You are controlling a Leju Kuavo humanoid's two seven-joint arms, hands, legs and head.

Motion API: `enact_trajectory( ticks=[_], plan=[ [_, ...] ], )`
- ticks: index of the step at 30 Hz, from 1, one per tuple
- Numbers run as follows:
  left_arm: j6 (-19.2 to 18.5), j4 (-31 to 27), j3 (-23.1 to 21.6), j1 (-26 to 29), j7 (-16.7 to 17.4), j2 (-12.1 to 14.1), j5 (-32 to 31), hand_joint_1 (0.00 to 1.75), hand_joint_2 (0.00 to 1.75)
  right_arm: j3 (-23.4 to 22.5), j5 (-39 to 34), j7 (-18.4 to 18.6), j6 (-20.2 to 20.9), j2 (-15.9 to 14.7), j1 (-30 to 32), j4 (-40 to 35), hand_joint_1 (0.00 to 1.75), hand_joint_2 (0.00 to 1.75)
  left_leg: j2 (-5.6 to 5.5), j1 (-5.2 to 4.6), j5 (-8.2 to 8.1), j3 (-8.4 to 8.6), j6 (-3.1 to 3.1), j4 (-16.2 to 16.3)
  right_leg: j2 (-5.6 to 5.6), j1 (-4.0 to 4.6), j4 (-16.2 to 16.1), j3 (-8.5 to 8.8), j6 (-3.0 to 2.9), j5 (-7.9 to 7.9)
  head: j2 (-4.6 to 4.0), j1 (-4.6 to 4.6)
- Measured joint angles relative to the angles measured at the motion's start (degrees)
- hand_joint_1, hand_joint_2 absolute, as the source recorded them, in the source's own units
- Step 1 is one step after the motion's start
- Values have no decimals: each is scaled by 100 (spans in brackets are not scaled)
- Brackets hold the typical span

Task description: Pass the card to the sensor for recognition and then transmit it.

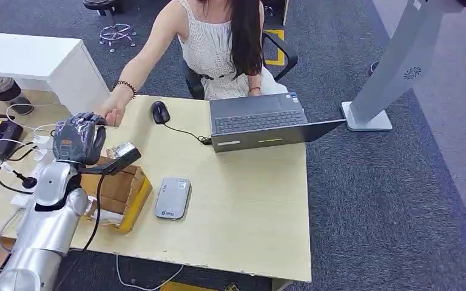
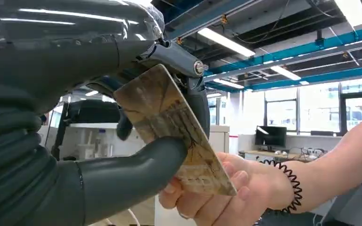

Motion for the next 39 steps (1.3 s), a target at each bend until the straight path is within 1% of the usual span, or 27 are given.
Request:
enact_trajectory(
  ticks=[4,7,10,15,21,25,29,34,37,39],
  plan=[
    [-18,0,0,4,-44,0,46,175,175,0,0,-2,-2,0,0,0,0,0,0,0,0,0,0,0,0,0,0,0,0,0,0,0],
    [-179,-2,0,30,-153,-7,225,175,175,0,0,-11,0,0,2,0,0,0,0,0,0,0,0,0,0,0,0,-1,0,0,0,0],
    [-201,-44,-2,87,-190,-33,282,175,175,0,0,-18,0,0,5,0,0,0,0,0,0,0,0,0,0,0,0,-2,0,0,0,-2],
    [-157,-339,-103,284,-195,-175,214,175,175,0,-4,-20,0,0,19,0,0,0,0,-1,0,-1,0,0,0,-1,-1,-3,0,0,0,-2],
    [-258,-853,-466,542,-147,-383,20,175,175,0,-13,-50,-11,17,38,0,0,0,0,-2,-1,-1,1,2,0,-3,-2,-3,0,0,0,-2],
    [-479,-1183,-803,683,-65,-525,-136,175,175,0,-87,-101,-17,39,48,0,0,0,-1,-2,-1,-2,1,2,-1,-2,-3,-3,0,0,0,0],
    [-835,-1407,-1151,751,39,-616,-234,175,175,-2,-87,-109,-17,48,65,0,0,0,-1,-2,-1,-2,0,2,-1,-2,-3,-3,0,0,0,0],
    [-969,-1528,-1390,804,61,-682,-256,175,175,-4,-92,-116,-17,48,83,0,0,0,0,-2,-1,-1,0,2,-1,0,-2,-4,0,0,0,0],
    [-1324,-1526,-1536,822,120,-693,-350,175,175,-15,-107,-120,-11,48,95,0,0,0,0,-2,-1,-2,0,2,-1,0,-3,-4,0,0,0,-2],
    [-1451,-1475,-1628,836,163,-704,-387,175,175,-24,-109,-120,0,48,100,0,0,0,-1,-2,-1,-3,0,2,-1,0,-2,-4,0,0,0,0]
  ],
)
